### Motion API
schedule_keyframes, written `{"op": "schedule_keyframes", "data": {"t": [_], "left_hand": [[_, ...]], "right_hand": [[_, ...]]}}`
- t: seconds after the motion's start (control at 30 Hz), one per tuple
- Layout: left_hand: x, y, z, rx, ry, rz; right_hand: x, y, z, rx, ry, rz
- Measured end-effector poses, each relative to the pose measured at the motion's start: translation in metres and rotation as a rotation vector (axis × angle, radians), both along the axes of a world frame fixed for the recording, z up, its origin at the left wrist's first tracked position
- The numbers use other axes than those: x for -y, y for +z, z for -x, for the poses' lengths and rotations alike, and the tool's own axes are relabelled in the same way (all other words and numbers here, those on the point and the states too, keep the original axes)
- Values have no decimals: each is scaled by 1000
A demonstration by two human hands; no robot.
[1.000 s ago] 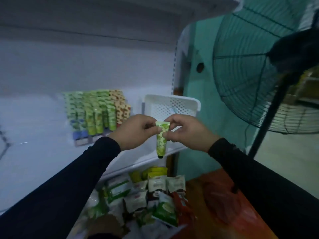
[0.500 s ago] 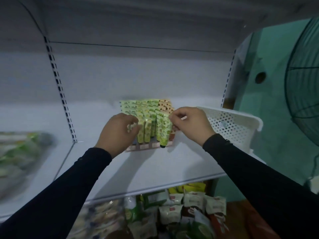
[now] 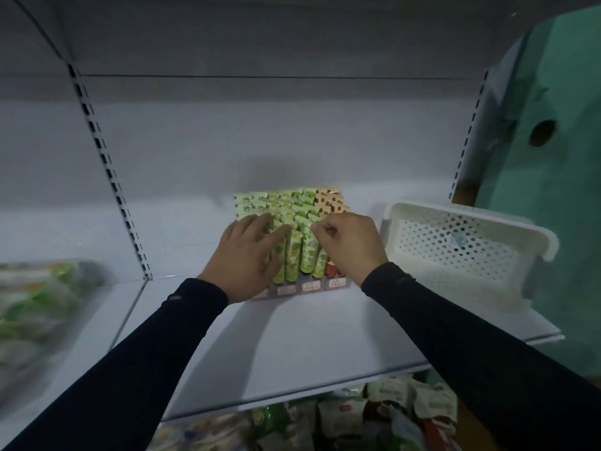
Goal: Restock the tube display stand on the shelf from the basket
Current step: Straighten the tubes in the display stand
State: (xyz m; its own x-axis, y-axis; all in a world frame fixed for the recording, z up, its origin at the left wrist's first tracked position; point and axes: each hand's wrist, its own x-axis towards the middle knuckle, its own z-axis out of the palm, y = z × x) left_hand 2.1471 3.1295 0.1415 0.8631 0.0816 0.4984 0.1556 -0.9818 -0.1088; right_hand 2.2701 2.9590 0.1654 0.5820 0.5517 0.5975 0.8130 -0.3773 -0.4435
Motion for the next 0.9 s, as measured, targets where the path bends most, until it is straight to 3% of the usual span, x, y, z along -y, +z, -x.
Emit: {"op": "schedule_keyframes", "data": {"t": [0.53, 0.9], "left_hand": [[1, -4, -3, 59, -14, 62], [1, -6, -4, 20, 14, 89]], "right_hand": [[-15, 1, -10, 46, 27, 201], [-5, -17, -3, 165, 24, 92]]}}
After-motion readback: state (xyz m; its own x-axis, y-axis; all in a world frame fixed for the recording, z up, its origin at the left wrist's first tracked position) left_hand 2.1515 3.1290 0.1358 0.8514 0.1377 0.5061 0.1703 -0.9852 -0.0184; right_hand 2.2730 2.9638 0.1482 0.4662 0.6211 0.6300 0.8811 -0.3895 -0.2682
